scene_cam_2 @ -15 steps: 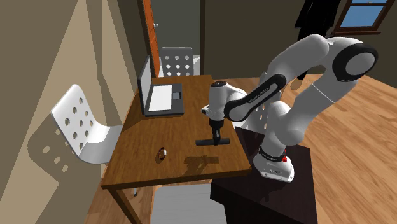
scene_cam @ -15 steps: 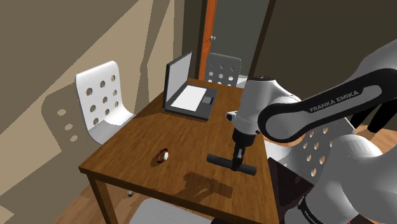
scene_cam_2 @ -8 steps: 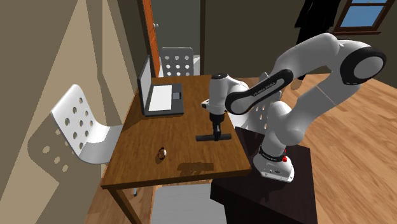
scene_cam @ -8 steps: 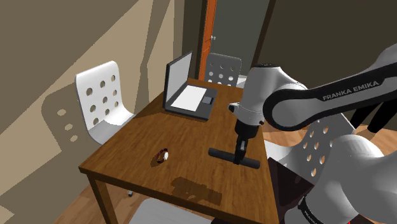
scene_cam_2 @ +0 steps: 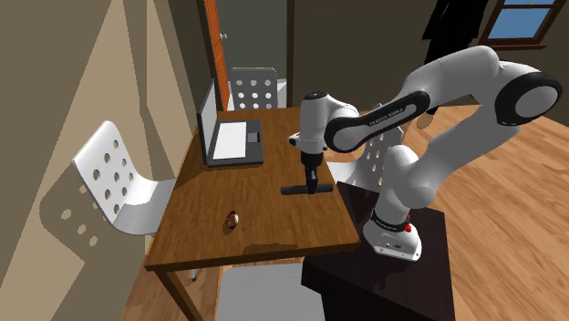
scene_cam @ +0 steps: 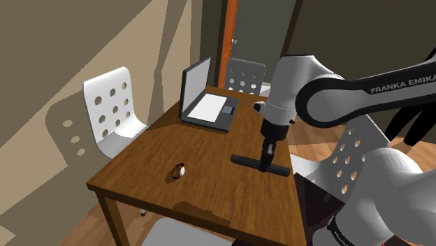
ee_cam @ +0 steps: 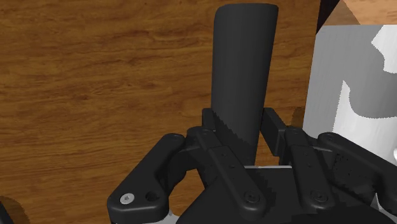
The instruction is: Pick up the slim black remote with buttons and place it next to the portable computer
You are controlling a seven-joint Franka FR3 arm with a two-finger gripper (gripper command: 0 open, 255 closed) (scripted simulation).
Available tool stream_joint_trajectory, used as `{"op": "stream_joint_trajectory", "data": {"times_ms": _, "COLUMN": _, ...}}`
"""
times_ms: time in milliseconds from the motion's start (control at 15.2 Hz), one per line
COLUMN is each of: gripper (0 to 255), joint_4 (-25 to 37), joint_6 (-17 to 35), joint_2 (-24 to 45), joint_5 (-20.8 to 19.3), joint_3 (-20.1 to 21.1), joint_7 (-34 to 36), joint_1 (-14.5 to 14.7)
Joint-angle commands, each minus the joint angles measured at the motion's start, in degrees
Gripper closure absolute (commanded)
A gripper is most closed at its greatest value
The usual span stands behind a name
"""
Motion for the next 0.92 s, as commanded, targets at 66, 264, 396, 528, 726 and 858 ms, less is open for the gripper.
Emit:
{"op": "stream_joint_trajectory", "data": {"times_ms": 66, "gripper": 255, "joint_4": 1.6, "joint_6": -2.9, "joint_2": -1.3, "joint_5": -0.1, "joint_3": 0.0, "joint_7": 0.1, "joint_1": -0.1}}
{"op": "stream_joint_trajectory", "data": {"times_ms": 264, "gripper": 255, "joint_4": 3.5, "joint_6": -5.7, "joint_2": -2.2, "joint_5": -0.2, "joint_3": 0.1, "joint_7": 0.3, "joint_1": -0.1}}
{"op": "stream_joint_trajectory", "data": {"times_ms": 396, "gripper": 255, "joint_4": 4.8, "joint_6": -7.4, "joint_2": -2.6, "joint_5": -0.2, "joint_3": 0.1, "joint_7": 0.4, "joint_1": -0.1}}
{"op": "stream_joint_trajectory", "data": {"times_ms": 528, "gripper": 255, "joint_4": 6.1, "joint_6": -9.1, "joint_2": -3.0, "joint_5": -0.2, "joint_3": 0.2, "joint_7": 0.6, "joint_1": -0.1}}
{"op": "stream_joint_trajectory", "data": {"times_ms": 726, "gripper": 255, "joint_4": 8.1, "joint_6": -11.7, "joint_2": -3.5, "joint_5": -0.2, "joint_3": 0.2, "joint_7": 0.7, "joint_1": -0.1}}
{"op": "stream_joint_trajectory", "data": {"times_ms": 858, "gripper": 255, "joint_4": 9.6, "joint_6": -13.3, "joint_2": -3.7, "joint_5": -0.2, "joint_3": 0.2, "joint_7": 0.8, "joint_1": -0.1}}
